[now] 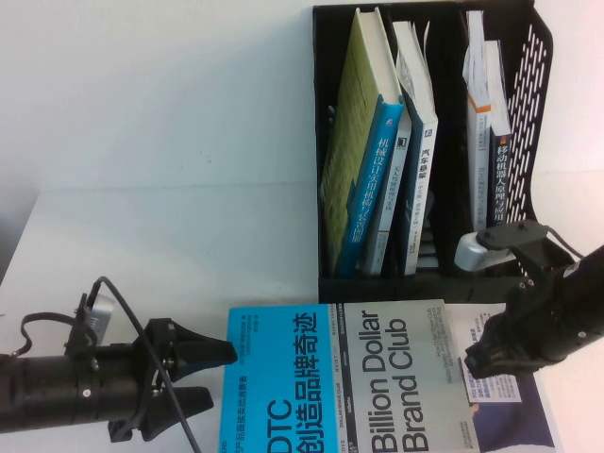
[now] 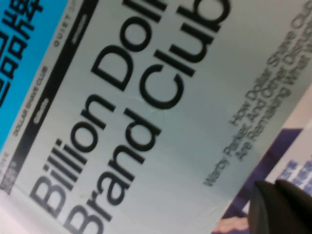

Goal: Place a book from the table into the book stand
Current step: Push book with right arm, then pick up the book with your left arm

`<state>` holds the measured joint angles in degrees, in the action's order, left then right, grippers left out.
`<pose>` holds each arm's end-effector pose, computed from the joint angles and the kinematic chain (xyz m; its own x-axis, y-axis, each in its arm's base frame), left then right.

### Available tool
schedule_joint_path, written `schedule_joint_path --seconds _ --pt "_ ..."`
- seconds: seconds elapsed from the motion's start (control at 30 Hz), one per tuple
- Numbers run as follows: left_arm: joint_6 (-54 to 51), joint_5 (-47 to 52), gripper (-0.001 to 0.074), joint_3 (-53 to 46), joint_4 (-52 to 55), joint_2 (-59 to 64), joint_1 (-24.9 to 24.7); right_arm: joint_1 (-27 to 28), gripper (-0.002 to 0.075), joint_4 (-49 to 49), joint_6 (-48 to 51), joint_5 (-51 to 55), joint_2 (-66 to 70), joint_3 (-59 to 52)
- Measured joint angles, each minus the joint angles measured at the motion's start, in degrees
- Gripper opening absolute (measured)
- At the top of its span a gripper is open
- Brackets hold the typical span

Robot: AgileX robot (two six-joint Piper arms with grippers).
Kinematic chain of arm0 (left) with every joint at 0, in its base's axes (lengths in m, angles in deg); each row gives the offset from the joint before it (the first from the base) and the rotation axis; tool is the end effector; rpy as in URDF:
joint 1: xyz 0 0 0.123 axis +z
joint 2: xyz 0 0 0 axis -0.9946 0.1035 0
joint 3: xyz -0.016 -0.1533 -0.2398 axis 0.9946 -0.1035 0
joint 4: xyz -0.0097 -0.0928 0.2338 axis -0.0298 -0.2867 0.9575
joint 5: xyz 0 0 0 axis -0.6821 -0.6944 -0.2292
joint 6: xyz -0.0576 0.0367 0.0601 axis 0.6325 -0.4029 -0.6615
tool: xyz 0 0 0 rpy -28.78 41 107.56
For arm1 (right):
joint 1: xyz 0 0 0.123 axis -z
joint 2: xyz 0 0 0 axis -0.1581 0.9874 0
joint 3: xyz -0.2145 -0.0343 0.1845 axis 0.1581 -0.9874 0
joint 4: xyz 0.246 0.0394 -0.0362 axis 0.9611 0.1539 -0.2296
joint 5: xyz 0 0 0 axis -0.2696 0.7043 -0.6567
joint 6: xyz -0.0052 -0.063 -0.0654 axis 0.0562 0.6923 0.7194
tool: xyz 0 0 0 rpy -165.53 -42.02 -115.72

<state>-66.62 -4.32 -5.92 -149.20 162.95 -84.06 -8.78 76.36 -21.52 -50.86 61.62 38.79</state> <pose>0.2465 -0.0724 0.1419 -0.9015 -0.4312 0.0372 -0.2394 0.4252 -0.8728 0.2794 0.1237 0.1918 -0.8439 -0.3808 -0.3780 -0.4983 0.8175 0.2889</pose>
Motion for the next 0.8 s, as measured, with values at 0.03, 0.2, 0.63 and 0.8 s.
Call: schedule_joint_path --seconds 0.03,0.2,0.63,0.8 --pt "0.0 0.28 0.0566 0.0 0.54 0.0 0.67 0.0 -0.0002 -0.97 -0.96 -0.11 0.0 0.41" --pt "0.0 0.6 0.0572 0.0 4.37 0.03 2.31 0.0 -0.0002 -3.11 -3.61 0.03 0.65 0.71" --pt "-4.43 7.41 0.0573 0.09 2.93 4.78 2.45 -1.57 -0.0002 -3.29 -7.16 1.81 5.41 1.23" --pt "-5.03 8.02 0.0573 0.09 1.66 8.12 2.45 -4.37 -0.0002 -3.29 -7.16 0.35 5.53 1.37"
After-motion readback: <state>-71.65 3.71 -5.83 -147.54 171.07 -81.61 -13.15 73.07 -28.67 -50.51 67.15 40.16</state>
